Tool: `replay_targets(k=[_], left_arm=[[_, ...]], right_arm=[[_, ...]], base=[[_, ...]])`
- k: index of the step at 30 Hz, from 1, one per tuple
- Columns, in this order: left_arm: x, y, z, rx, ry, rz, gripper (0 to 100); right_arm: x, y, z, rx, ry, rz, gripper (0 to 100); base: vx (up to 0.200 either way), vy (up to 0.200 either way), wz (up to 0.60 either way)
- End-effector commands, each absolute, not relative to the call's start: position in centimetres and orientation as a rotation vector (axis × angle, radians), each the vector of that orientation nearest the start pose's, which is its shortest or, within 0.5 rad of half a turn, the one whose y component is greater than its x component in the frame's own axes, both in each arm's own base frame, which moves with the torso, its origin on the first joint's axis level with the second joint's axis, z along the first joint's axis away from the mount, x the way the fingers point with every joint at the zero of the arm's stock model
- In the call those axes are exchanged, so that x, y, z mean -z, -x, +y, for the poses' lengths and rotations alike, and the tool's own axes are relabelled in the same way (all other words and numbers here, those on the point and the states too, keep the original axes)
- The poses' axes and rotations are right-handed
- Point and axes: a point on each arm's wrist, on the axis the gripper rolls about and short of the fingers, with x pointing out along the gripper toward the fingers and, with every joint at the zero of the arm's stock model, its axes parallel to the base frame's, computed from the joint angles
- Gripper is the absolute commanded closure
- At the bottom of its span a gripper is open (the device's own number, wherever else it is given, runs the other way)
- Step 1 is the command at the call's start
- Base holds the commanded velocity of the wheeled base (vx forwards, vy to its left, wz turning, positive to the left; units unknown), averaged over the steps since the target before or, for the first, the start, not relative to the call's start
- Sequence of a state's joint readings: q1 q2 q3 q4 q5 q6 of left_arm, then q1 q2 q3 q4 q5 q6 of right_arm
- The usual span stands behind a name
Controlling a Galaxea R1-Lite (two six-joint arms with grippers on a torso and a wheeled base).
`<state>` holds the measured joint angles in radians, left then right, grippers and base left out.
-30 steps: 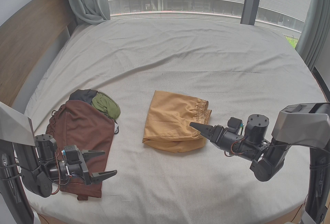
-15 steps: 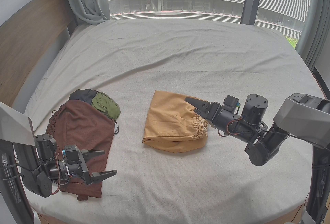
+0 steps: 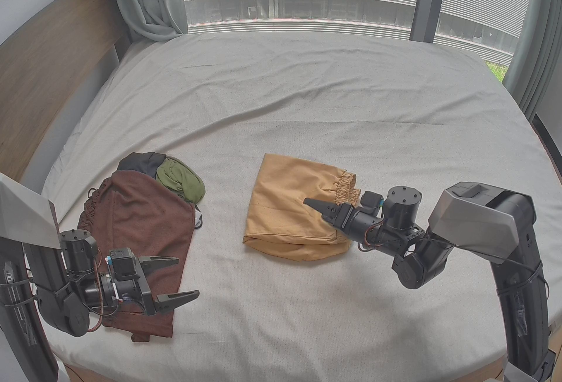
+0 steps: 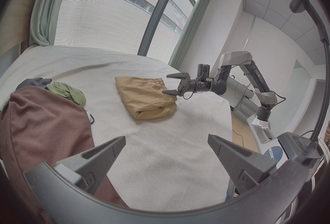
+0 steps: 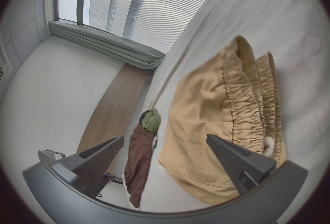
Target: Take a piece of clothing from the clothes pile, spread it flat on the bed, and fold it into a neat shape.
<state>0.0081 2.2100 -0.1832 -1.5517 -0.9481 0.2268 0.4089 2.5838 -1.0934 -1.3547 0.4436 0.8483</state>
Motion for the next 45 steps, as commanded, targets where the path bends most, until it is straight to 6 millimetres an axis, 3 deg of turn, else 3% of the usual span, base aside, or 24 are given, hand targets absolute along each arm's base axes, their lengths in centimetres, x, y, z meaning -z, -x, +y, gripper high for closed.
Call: replay_targets(k=[1,8,11,15,18,20,26,30,34,36,38,40,42,45], left_arm=[[-0.7,-25.2,-1.6,0.964,0.020,0.332,0],[-0.8,-25.2,-1.7,0.967,0.018,0.329,0],[-1.0,-25.3,-1.8,0.971,0.015,0.323,0],[-1.7,-25.3,-1.9,0.976,-0.002,0.292,0],[-2.0,-25.3,-2.1,0.984,-0.008,0.282,0],[-2.7,-25.4,-3.0,1.016,-0.018,0.258,0],[-4.1,-25.5,-5.7,1.113,-0.045,0.198,0],[-5.3,-25.0,-7.5,1.183,-0.069,0.151,0],[-7.2,-23.2,-9.7,1.282,-0.085,0.094,0],[-7.4,-23.0,-9.9,1.292,-0.087,0.085,0],[-9.2,-21.3,-11.1,1.359,-0.090,0.031,0],[-9.6,-20.9,-11.4,1.377,-0.092,0.014,0],[-11.2,-19.2,-11.7,1.415,-0.088,-0.033,0],[-12.1,-18.4,-11.4,1.420,-0.081,-0.057,0]], right_arm=[[5.9,-39.9,18.4,-0.697,-0.790,0.562,0],[5.3,-39.9,18.3,-0.689,-0.790,0.542,0],[3.6,-39.8,18.3,-0.693,-0.791,0.504,0],[-2.1,-38.4,17.4,-0.724,-0.793,0.410,0],[-4.2,-37.7,17.0,-0.734,-0.792,0.380,0],[-7.9,-36.6,16.2,-0.751,-0.784,0.314,0],[-12.2,-34.5,14.6,-0.758,-0.717,0.235,0],[-13.0,-32.7,13.5,-0.742,-0.618,0.221,0],[-14.5,-29.4,12.2,-0.747,-0.497,0.174,0],[-14.7,-29.1,12.0,-0.746,-0.481,0.167,0],[-15.6,-26.4,10.4,-0.733,-0.381,0.129,0],[-15.8,-25.6,10.0,-0.728,-0.354,0.117,0],[-15.4,-23.4,7.8,-0.676,-0.256,0.100,0],[-15.1,-21.6,5.9,-0.617,-0.198,0.086,0]], base=[[0.000,0.000,0.00],[0.000,0.000,0.00],[0.000,0.000,0.00],[0.000,0.000,0.00],[0.000,0.000,0.00],[0.000,0.000,0.00],[0.000,0.000,0.00],[0.000,0.000,0.00],[0.000,0.000,0.00],[0.000,0.000,0.00],[0.000,0.000,0.00],[0.000,0.000,0.00],[0.000,0.000,0.00],[0.000,0.000,0.00]])
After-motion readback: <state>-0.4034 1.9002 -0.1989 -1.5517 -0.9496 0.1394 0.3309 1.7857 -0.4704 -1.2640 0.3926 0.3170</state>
